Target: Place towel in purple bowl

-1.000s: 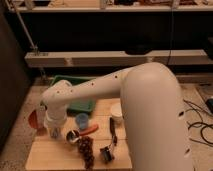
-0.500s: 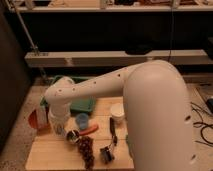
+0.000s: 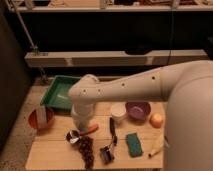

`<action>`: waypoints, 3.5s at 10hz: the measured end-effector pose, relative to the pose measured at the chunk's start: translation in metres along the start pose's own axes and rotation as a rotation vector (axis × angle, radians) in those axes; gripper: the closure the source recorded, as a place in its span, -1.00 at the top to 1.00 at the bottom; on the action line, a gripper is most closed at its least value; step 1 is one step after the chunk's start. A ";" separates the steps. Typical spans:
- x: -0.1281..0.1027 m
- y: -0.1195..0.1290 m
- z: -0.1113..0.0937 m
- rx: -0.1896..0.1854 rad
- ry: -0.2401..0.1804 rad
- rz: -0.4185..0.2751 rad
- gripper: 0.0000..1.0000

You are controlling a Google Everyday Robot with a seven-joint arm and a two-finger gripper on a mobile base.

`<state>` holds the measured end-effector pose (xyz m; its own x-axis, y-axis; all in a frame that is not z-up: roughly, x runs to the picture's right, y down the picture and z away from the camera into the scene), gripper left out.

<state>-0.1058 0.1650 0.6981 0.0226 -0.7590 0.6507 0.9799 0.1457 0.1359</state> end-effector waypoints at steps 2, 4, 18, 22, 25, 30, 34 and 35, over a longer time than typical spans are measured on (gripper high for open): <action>-0.016 0.047 -0.024 -0.035 0.036 0.113 -1.00; -0.046 0.099 -0.049 -0.072 0.071 0.254 -1.00; -0.224 0.270 -0.123 -0.196 0.162 0.806 -1.00; -0.223 0.270 -0.123 -0.195 0.158 0.807 -1.00; -0.207 0.275 -0.118 -0.174 0.138 0.823 -1.00; -0.093 0.294 -0.101 -0.119 0.149 0.904 -1.00; -0.029 0.370 -0.104 -0.136 0.176 1.092 -1.00; -0.026 0.386 -0.105 -0.141 0.179 1.123 -1.00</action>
<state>0.2929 0.1746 0.6555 0.9156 -0.3262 0.2349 0.4019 0.7343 -0.5470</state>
